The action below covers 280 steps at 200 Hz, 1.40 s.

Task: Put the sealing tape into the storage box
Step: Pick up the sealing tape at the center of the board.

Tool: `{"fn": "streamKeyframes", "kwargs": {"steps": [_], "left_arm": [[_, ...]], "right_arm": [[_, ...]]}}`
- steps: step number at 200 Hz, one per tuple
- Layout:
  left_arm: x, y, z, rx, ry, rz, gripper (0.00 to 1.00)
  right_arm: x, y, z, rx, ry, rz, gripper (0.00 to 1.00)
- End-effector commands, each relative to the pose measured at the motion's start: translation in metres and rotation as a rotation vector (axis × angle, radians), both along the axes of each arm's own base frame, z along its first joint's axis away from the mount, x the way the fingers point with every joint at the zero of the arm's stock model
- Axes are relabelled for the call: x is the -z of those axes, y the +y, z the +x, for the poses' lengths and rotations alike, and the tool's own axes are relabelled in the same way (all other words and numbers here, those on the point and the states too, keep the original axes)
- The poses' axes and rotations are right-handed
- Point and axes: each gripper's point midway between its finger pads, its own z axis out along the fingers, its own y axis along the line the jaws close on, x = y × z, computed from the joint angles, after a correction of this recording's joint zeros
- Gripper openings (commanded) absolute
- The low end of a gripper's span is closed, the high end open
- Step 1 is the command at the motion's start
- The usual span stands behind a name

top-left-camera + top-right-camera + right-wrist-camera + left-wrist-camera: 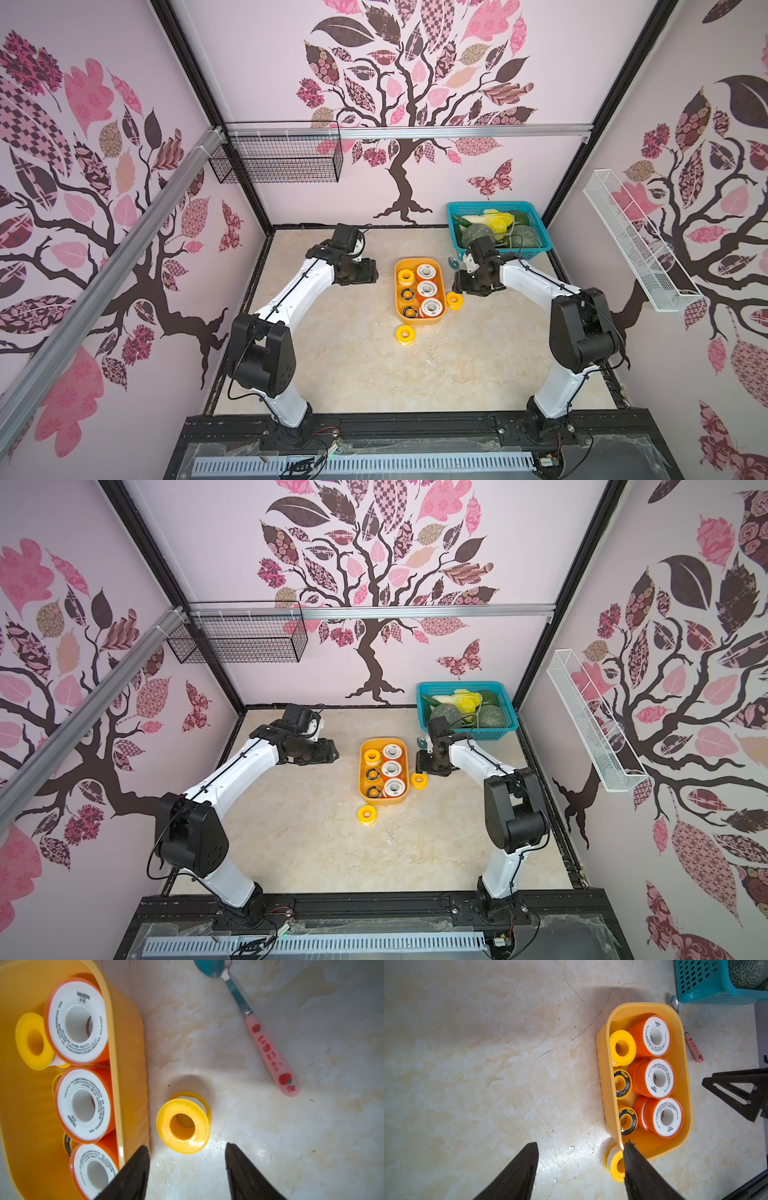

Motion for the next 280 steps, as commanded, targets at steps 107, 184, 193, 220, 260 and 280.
{"fn": "streamKeyframes", "kwargs": {"steps": [107,184,193,220,260,280], "left_arm": [[-0.006,0.008,0.004,-0.012,-0.017,-0.023,0.70],[-0.008,0.010,0.005,-0.018,-0.019,-0.024,0.70],[-0.008,0.010,0.005,-0.019,-0.018,-0.024,0.69],[-0.007,0.010,0.005,-0.018,-0.016,-0.027,0.69],[-0.008,0.011,0.005,-0.020,-0.018,-0.029,0.69],[-0.007,0.011,0.006,-0.021,-0.016,-0.028,0.69]], "right_arm": [[0.029,0.018,-0.002,-0.101,0.073,-0.111,0.72],[0.036,0.023,0.003,-0.112,0.083,-0.176,0.73],[0.036,0.024,0.003,-0.116,0.082,-0.183,0.73],[0.041,0.025,0.003,-0.118,0.090,-0.190,0.73],[0.045,0.027,0.004,-0.118,0.095,-0.185,0.72],[0.046,0.030,0.003,-0.122,0.096,-0.172,0.72]]}}
